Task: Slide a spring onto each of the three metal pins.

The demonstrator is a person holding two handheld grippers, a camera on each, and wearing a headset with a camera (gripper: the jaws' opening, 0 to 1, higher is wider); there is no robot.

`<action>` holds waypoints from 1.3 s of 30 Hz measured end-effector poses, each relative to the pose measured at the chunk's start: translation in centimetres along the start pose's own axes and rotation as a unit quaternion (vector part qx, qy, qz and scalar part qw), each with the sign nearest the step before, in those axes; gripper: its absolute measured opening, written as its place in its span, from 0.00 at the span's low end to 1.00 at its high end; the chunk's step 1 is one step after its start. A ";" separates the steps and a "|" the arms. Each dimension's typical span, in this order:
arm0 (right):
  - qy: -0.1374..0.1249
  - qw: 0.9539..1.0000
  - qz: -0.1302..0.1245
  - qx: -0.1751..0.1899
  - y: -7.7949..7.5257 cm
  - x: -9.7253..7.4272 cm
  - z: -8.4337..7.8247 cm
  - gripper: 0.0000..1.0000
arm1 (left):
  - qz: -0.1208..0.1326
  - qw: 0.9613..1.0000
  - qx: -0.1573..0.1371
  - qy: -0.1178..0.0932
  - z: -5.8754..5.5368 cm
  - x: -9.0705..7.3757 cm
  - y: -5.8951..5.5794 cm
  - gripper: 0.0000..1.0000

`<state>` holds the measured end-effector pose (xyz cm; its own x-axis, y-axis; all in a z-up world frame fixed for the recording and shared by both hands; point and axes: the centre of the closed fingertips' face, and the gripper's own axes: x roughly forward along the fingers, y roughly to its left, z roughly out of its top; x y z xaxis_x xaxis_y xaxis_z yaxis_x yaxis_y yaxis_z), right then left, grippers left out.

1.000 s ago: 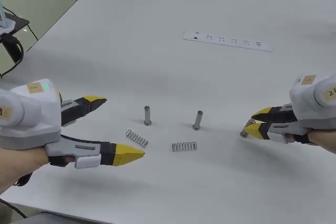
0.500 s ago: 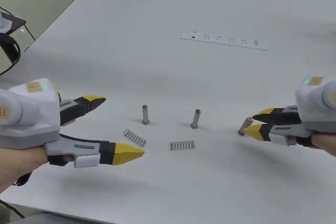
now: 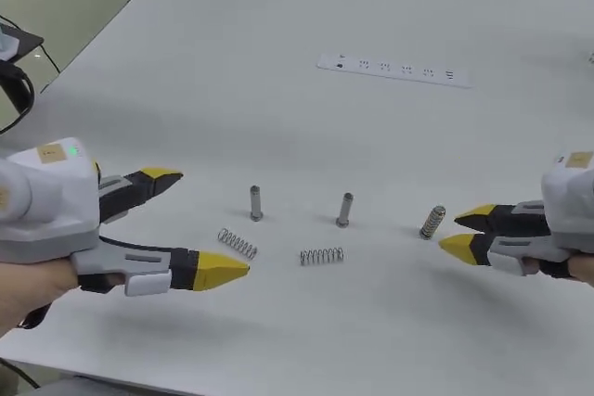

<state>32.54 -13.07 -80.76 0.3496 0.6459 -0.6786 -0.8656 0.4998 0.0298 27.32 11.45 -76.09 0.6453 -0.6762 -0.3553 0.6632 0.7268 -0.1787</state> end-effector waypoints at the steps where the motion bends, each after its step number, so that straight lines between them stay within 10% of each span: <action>1: 0.000 1.000 0.000 0.002 0.1 -0.1 -0.1 0.23 | 0.000 1.000 0.000 -0.001 0.0 0.0 0.0 0.97; 22: 0.000 0.998 0.056 -0.035 4.0 1.7 1.2 0.22 | -0.004 1.000 0.002 0.007 -0.2 0.1 -0.1 0.96; 39: 0.024 0.979 0.119 -0.162 8.4 4.5 4.3 0.25 | -0.010 1.000 0.005 0.012 -0.5 0.0 -0.6 0.95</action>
<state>28.43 -3.50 -80.43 0.1140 0.6895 -0.7153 -0.9915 0.1249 -0.0377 26.70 11.11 -76.44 0.6228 -0.6868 -0.3746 0.6790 0.7124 -0.1773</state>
